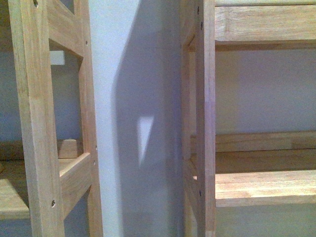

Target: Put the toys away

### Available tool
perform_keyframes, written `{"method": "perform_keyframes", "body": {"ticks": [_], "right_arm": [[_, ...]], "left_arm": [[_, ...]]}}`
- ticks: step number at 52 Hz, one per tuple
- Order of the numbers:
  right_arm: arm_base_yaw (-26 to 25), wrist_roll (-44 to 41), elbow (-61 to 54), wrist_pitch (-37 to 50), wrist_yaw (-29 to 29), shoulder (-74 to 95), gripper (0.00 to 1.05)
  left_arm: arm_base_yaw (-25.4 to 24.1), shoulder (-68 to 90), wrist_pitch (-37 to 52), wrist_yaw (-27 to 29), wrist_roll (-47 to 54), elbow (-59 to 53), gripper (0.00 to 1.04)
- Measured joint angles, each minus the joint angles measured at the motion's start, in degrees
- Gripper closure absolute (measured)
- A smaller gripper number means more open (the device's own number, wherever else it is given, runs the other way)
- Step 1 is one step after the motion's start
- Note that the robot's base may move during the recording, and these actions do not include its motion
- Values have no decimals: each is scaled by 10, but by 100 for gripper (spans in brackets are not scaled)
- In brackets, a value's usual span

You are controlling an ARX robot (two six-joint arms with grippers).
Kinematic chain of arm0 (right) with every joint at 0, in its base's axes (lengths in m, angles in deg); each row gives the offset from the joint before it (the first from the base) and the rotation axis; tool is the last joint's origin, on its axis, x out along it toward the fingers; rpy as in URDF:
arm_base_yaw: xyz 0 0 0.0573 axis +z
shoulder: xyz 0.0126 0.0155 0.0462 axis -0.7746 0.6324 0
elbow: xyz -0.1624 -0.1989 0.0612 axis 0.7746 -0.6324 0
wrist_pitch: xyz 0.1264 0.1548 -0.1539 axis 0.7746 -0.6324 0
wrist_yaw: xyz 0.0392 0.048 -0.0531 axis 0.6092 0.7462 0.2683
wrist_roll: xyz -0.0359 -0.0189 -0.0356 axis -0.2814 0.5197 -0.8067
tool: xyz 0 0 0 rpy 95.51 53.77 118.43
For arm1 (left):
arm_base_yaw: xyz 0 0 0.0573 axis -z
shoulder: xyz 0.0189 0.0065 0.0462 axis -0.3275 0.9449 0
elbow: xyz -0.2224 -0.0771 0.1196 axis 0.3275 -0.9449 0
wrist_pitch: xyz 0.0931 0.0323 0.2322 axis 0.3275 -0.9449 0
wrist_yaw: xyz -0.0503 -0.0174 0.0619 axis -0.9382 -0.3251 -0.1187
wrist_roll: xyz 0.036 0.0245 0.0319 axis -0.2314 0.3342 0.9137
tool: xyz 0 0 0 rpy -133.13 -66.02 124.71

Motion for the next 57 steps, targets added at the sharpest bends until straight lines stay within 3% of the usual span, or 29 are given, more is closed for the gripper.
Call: {"method": "perform_keyframes", "body": {"ticks": [8,18,34,57], "right_arm": [[-52,1,177,8,53,111,83],[-70,2,384,-20,63,220,83],[59,-28,738,-87,-65,484,83],[149,-52,937,-120,-155,669,83]], "left_arm": [[0,0,0,0,0,0,6],[0,0,0,0,0,0,6],[0,0,0,0,0,0,6],[0,0,0,0,0,0,6]]}}
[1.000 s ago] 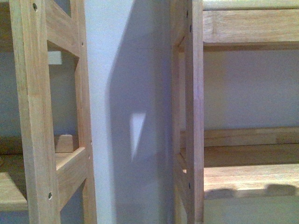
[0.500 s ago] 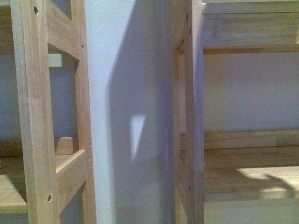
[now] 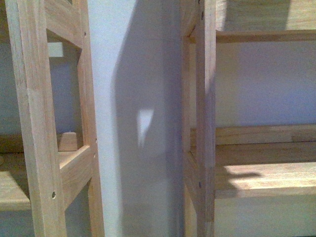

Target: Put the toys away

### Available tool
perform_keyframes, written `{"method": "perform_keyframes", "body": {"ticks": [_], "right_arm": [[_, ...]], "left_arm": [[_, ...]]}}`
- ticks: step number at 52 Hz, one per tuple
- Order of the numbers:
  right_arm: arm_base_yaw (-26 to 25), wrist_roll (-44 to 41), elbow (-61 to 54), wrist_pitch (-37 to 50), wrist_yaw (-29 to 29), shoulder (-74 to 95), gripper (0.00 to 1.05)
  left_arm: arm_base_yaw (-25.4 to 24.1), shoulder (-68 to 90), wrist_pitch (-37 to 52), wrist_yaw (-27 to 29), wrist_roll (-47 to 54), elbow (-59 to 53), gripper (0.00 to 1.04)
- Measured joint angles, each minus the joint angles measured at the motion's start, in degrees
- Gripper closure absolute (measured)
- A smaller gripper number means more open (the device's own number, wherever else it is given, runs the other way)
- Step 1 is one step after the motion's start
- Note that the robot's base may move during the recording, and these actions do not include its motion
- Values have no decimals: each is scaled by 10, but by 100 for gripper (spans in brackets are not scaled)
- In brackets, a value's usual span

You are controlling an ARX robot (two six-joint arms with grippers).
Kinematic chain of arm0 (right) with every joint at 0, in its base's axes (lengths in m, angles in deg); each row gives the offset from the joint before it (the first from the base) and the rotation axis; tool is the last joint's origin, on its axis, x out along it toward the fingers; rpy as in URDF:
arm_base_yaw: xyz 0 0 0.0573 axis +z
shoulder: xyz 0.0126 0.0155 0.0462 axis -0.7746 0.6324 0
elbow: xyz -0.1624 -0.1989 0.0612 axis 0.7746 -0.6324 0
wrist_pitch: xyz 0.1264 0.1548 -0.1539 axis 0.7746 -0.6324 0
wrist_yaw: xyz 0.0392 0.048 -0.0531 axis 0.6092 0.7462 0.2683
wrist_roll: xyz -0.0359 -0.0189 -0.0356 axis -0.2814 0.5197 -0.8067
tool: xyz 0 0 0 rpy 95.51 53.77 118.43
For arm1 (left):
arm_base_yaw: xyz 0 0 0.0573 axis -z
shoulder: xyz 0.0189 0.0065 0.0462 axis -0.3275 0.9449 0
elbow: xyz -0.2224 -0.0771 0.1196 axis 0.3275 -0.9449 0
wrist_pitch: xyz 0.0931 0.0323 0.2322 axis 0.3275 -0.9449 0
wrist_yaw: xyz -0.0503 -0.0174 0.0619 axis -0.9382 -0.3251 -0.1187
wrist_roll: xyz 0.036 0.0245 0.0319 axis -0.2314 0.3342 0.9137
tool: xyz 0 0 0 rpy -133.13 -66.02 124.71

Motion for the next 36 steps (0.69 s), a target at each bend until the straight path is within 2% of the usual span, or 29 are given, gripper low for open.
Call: {"method": "perform_keyframes", "body": {"ticks": [17,36], "right_arm": [[-5,126,108,-48,-31,99,83],[-33,199,162,-110,-4,152,83]], "left_arm": [[0,0,0,0,0,0,6],[0,0,0,0,0,0,6]]}}
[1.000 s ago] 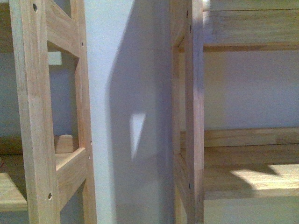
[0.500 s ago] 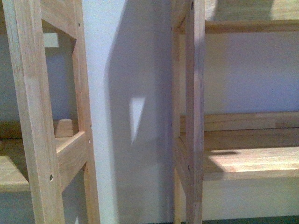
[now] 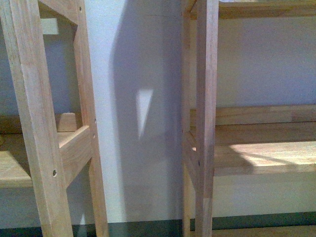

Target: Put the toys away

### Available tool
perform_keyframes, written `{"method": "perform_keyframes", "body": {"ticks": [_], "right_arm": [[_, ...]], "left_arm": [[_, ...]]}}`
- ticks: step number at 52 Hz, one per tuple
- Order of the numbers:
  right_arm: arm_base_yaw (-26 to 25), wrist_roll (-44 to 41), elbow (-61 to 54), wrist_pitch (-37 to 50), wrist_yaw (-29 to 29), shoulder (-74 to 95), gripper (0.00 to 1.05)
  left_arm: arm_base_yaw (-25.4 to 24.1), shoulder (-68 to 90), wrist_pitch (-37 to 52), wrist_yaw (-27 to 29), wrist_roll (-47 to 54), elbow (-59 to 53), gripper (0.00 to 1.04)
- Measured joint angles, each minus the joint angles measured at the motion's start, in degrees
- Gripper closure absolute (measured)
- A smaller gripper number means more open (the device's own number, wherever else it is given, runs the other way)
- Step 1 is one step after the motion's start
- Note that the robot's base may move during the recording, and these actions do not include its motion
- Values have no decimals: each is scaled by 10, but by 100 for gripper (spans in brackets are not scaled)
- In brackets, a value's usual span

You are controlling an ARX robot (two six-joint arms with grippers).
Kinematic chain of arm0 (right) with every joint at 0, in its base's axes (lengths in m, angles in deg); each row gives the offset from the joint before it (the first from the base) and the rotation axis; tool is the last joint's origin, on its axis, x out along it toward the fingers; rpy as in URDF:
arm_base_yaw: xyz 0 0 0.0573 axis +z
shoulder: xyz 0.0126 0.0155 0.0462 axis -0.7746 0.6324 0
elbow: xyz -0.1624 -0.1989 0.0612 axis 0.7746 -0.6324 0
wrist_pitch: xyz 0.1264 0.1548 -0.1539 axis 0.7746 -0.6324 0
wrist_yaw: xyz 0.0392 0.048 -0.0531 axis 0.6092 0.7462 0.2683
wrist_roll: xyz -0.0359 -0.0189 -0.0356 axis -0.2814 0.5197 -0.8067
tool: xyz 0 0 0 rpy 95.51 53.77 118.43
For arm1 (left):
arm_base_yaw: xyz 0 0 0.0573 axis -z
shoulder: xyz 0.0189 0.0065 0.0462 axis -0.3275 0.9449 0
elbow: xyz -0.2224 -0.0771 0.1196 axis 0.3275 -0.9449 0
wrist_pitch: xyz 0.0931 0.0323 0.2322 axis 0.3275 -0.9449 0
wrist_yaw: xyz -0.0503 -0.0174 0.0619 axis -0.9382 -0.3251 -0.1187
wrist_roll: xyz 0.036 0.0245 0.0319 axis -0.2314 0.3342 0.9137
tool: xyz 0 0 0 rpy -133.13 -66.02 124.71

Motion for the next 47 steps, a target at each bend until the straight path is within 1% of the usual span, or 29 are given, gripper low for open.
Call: {"method": "perform_keyframes", "body": {"ticks": [6,16,23,33,47], "right_arm": [[-12,18,4,-18,6,15,83],[-26,24,4,-19,8,33,83],[-31,38,4,-20,25,42,83],[-27,85,-5,-12,97,49,83],[-22,141,-30,6,158,49,83]], "left_arm": [[0,0,0,0,0,0,6],[0,0,0,0,0,0,6],[0,0,0,0,0,0,6],[0,0,0,0,0,0,6],[0,0,0,0,0,0,6]]}}
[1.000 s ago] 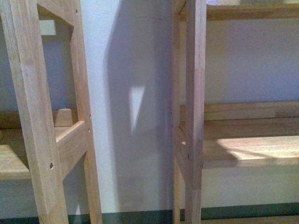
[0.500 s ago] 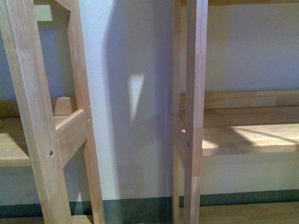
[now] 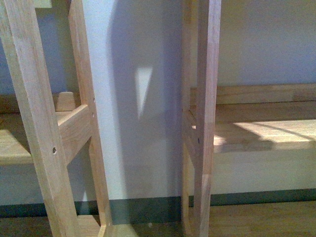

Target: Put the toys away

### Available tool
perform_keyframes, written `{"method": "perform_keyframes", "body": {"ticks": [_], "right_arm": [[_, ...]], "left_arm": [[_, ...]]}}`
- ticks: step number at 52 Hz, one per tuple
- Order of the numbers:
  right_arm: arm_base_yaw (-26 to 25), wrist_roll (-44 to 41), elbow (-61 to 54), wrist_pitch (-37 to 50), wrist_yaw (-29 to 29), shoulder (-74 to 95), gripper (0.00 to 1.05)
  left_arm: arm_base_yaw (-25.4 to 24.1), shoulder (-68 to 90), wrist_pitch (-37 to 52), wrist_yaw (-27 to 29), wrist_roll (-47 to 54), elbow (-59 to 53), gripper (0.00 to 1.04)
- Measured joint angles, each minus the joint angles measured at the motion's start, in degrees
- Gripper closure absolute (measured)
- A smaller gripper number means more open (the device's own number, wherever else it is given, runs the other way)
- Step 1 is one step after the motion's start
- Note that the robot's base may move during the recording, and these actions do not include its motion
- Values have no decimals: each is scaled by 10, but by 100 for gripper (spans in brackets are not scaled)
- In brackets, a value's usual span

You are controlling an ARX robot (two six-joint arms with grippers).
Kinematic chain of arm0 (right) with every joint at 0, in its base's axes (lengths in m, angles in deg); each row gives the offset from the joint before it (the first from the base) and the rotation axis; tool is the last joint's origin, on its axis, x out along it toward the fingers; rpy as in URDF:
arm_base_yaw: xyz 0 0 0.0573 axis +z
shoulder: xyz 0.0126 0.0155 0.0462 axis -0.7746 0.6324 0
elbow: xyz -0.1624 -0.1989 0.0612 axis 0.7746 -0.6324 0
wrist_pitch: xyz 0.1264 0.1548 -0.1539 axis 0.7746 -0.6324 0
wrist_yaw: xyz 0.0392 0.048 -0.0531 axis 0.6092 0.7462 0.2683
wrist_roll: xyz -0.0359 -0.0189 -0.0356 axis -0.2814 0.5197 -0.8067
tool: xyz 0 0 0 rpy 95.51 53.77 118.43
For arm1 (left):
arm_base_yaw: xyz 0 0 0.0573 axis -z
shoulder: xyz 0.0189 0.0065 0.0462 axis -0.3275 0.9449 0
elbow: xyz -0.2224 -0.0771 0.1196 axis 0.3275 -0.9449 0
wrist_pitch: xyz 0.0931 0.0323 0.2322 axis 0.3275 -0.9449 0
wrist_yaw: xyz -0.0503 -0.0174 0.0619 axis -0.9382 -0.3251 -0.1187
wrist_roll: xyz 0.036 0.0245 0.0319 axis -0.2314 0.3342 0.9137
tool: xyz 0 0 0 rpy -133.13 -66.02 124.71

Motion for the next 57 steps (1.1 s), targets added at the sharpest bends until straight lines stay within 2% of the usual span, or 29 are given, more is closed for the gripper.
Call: {"method": "perform_keyframes", "body": {"ticks": [12,30,31,38,57], "right_arm": [[-1,77,-14,22,77,0,83],[-1,113,-27,34,92,0,83],[-1,113,-28,34,92,0,77],[-2,115,-30,37,87,0,57],[-10,98,-41,54,68,-6,11]], "left_arm": [[0,0,0,0,0,0,6],[0,0,0,0,0,0,6],[0,0,0,0,0,0,6],[0,0,0,0,0,0,6],[0,0,0,0,0,0,6]]}}
